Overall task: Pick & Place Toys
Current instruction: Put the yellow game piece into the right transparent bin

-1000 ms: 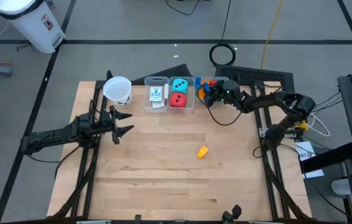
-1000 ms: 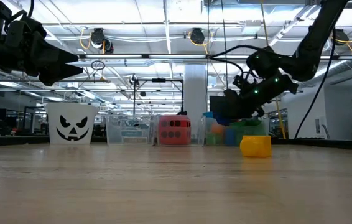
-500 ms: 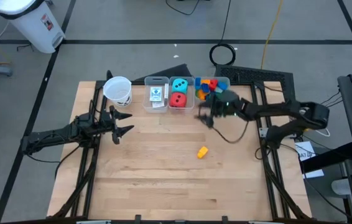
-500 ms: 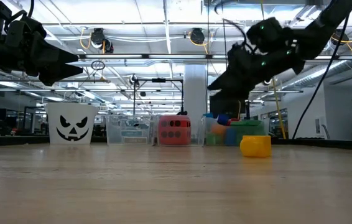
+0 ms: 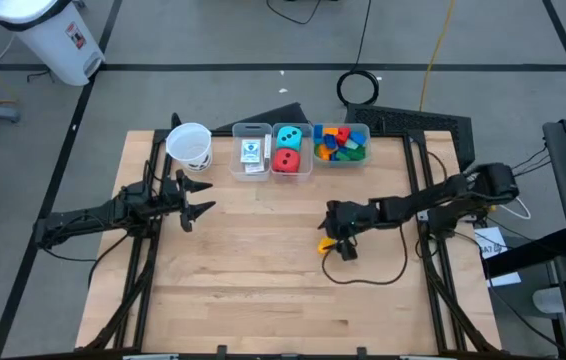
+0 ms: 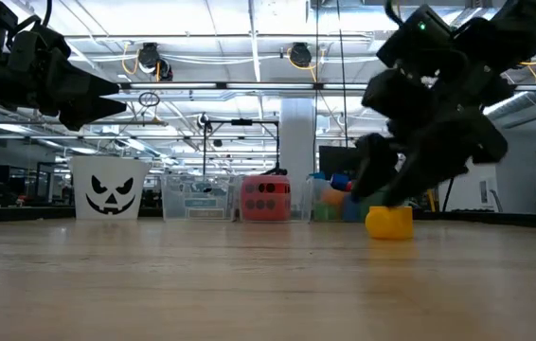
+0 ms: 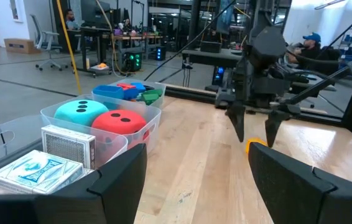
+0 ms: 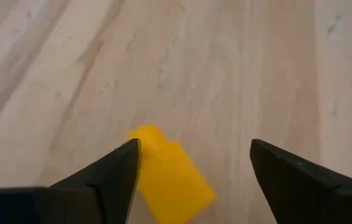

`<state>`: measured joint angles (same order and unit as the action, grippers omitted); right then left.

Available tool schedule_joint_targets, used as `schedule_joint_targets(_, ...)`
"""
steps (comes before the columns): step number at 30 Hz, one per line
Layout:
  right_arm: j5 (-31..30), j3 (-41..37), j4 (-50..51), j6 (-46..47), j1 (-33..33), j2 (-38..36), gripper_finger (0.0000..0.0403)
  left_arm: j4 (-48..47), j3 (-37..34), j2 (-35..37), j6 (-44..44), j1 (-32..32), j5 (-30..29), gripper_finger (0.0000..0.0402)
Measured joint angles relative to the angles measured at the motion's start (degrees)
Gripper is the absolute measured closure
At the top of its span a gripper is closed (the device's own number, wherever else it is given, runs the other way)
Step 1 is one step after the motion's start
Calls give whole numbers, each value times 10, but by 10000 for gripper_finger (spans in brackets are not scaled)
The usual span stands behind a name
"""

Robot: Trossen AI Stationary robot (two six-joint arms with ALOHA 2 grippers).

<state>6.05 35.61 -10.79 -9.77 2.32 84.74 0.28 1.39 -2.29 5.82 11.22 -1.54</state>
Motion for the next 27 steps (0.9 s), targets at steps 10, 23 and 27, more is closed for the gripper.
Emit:
schedule_joint_targets(10,40,0,22,3,4,30,165,2,0,0,0,0,0,114)
schedule_joint_targets(23,45,0,22,22,4,28,280,2,0,0,0,0,0,114)
schedule_joint_targets(27,55,23,24,67,4,16,308,3,0,0,0,0,0,114)
